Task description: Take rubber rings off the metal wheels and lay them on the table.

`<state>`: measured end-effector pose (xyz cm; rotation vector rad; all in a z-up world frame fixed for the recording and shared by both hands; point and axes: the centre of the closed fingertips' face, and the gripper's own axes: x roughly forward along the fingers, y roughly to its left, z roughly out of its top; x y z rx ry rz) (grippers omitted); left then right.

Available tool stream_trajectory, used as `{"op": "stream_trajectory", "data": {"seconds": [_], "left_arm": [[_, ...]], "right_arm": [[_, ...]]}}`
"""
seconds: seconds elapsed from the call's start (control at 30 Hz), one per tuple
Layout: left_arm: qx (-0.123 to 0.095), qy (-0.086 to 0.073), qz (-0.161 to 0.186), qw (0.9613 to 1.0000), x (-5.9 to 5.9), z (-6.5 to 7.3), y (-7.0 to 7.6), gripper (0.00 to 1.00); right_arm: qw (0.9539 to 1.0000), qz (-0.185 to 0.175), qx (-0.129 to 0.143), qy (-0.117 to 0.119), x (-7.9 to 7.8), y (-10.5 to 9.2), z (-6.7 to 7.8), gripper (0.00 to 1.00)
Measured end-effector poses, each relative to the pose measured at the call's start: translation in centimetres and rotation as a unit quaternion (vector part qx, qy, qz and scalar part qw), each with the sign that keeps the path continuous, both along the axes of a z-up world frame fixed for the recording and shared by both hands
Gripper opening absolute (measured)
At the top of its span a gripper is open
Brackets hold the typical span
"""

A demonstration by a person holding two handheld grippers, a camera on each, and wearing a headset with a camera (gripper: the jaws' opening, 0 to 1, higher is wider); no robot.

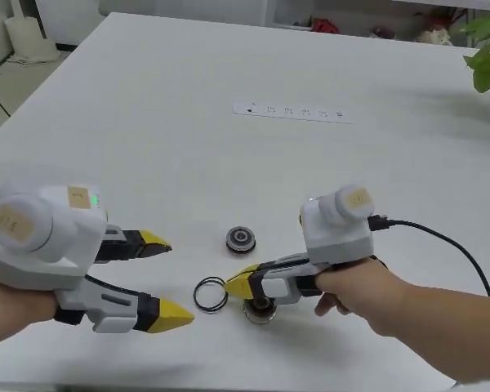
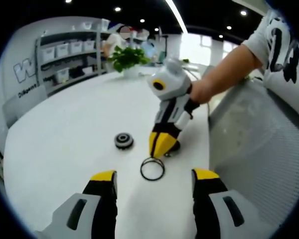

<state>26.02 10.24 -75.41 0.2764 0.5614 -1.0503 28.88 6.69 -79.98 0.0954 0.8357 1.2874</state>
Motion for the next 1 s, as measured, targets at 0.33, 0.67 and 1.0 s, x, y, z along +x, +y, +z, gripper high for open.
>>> {"op": "stream_trajectory", "data": {"seconds": [0.33, 0.67, 1.0], "left_arm": [[0.002, 0.003, 0.003, 1.0000, -0.1, -0.1, 0.2, 0.61], [0.001, -0.003, 0.002, 1.0000, 0.5, 0.4, 0.2, 0.61], [-0.003, -0.011, 0.003, 0.9999, 1.6, 1.2, -0.2, 0.61]], "right_arm": [[1.0000, -0.005, -0.003, -0.008, 0.3, -0.2, 0.1, 0.08], [0.9994, -0.016, 0.015, -0.025, 1.2, -0.9, 2.3, 0.12], [0.9982, -0.028, 0.021, -0.049, 2.2, -2.1, 4.0, 0.16]]}}
